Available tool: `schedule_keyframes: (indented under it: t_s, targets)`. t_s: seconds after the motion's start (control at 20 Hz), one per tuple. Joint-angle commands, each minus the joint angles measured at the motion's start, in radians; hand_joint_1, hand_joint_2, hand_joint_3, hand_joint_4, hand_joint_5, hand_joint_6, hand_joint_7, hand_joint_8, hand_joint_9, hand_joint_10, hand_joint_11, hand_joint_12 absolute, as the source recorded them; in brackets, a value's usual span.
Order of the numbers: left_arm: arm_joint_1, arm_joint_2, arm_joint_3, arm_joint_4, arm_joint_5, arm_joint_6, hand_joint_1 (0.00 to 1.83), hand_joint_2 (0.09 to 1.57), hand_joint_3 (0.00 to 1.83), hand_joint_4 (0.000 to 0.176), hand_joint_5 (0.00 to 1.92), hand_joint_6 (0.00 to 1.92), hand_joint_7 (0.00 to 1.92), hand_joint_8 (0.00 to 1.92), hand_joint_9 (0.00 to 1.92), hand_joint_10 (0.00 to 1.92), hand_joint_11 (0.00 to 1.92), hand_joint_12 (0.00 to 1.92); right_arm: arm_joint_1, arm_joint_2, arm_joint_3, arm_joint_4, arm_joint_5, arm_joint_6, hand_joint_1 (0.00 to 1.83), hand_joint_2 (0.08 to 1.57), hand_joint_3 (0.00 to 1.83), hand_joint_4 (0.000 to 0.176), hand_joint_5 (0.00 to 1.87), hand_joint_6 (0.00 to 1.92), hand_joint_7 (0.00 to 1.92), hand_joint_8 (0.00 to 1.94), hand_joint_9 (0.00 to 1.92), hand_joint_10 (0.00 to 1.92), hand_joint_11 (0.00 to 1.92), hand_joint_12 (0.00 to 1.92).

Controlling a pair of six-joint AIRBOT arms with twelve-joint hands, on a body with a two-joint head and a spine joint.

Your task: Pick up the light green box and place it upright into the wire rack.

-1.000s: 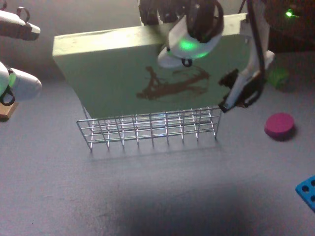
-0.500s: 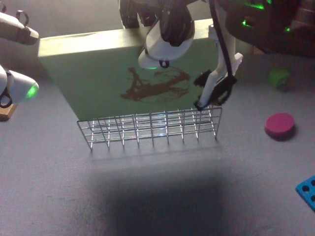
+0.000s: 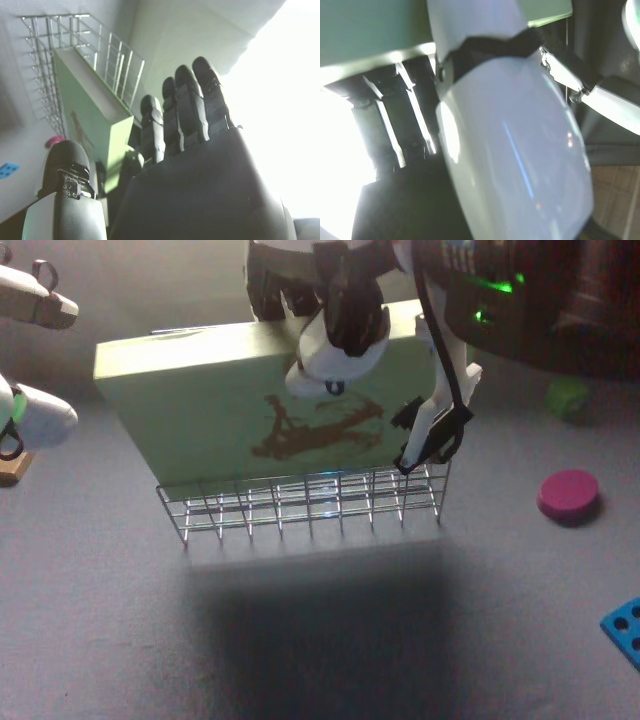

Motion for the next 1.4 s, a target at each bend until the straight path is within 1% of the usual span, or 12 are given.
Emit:
schedule_keyframes:
  t_s: [0.0,0.35,0.5,0.7,0.8,0.9,0.95,1.05,1.1,1.2,1.3,1.35]
  targets:
    - [-0.015,0.003,-0.005,0.061,-0.066,0.005,0.26,1.20,0.00,0.103,0.24,0.00,0.21,0.00,0.21,0.00,0.00,0.50,0.009,-0.003,0.006,-0.066,0.055,0.004,1.38,1.12,0.00,0.000,0.91,0.90,1.00,0.98,0.91,1.31,0.88,1.40]
    - [-0.015,0.003,-0.005,0.061,-0.064,0.005,0.19,1.23,0.01,0.103,0.22,0.00,0.21,0.00,0.20,0.00,0.00,0.49,-0.040,-0.029,0.059,-0.063,0.116,0.006,1.37,1.12,0.00,0.000,0.89,0.92,0.99,1.00,0.89,1.34,0.88,1.40]
    - [-0.014,0.003,-0.004,0.061,-0.061,0.005,0.10,1.26,0.02,0.101,0.22,0.00,0.21,0.00,0.20,0.00,0.00,0.49,-0.060,-0.039,0.080,-0.063,0.138,0.031,1.38,1.09,0.00,0.000,0.99,0.76,1.07,0.88,0.99,1.26,0.92,1.38]
    - [-0.015,0.003,-0.005,0.060,-0.058,0.005,0.10,1.27,0.02,0.095,0.21,0.00,0.21,0.00,0.21,0.00,0.00,0.49,-0.085,-0.046,0.094,-0.062,0.139,0.052,1.37,1.12,0.00,0.000,0.90,0.90,0.99,0.99,0.91,1.32,0.88,1.39]
    - [-0.014,0.003,-0.006,0.060,-0.058,0.005,0.10,1.27,0.01,0.095,0.21,0.00,0.21,0.00,0.21,0.00,0.00,0.49,-0.094,-0.047,0.098,-0.062,0.140,0.054,1.38,1.09,0.00,0.000,0.99,0.76,1.06,0.88,0.99,1.25,0.90,1.37]
    - [-0.014,0.004,-0.007,0.060,-0.058,0.005,0.10,1.27,0.01,0.095,0.21,0.00,0.21,0.00,0.22,0.00,0.00,0.49,-0.106,-0.048,0.106,-0.063,0.141,0.054,1.38,1.12,0.00,0.000,0.91,0.89,1.00,0.97,0.93,1.30,0.90,1.38]
    - [-0.015,0.004,-0.008,0.054,-0.058,0.005,0.10,1.27,0.01,0.095,0.21,0.00,0.21,0.00,0.22,0.00,0.00,0.49,-0.111,-0.049,0.109,-0.064,0.141,0.054,1.27,1.10,0.00,0.000,0.96,0.88,1.05,1.01,0.97,1.11,0.91,1.38]
    - [-0.014,0.004,-0.008,0.053,-0.058,0.005,0.11,1.27,0.01,0.095,0.21,0.00,0.22,0.01,0.22,0.01,0.00,0.49,-0.116,-0.049,0.113,-0.064,0.142,0.055,1.25,1.10,0.00,0.000,0.98,0.87,1.07,1.01,1.01,1.01,0.91,1.38]
    - [-0.015,0.004,-0.008,0.053,-0.058,0.005,0.11,1.27,0.01,0.095,0.21,0.00,0.23,0.01,0.22,0.01,0.00,0.49,-0.119,-0.049,0.113,-0.064,0.142,0.055,1.35,1.09,0.00,0.000,0.97,0.80,1.06,0.91,0.99,1.21,0.91,1.38]
    - [-0.015,0.003,-0.009,0.053,-0.075,0.005,0.11,1.27,0.01,0.095,0.21,0.00,0.23,0.01,0.23,0.01,0.00,0.49,-0.125,-0.049,0.113,-0.068,0.143,0.054,1.38,1.11,0.00,0.000,0.92,0.88,1.01,0.96,0.94,1.29,0.90,1.37]
    - [-0.017,0.003,-0.012,0.053,-0.082,0.016,0.10,1.27,0.01,0.094,0.21,0.00,0.23,0.00,0.23,0.01,0.00,0.48,-0.129,-0.050,0.113,-0.068,0.144,0.054,1.24,1.11,0.00,0.000,0.96,0.90,1.05,1.03,0.97,1.03,0.91,1.37]
    - [-0.021,0.003,-0.014,0.053,-0.082,0.020,0.10,1.27,0.01,0.094,0.21,0.00,0.23,0.00,0.22,0.01,0.00,0.48,-0.130,-0.049,0.113,-0.068,0.144,0.055,1.35,1.11,0.00,0.000,0.91,0.91,1.01,0.99,0.93,1.25,0.89,1.38]
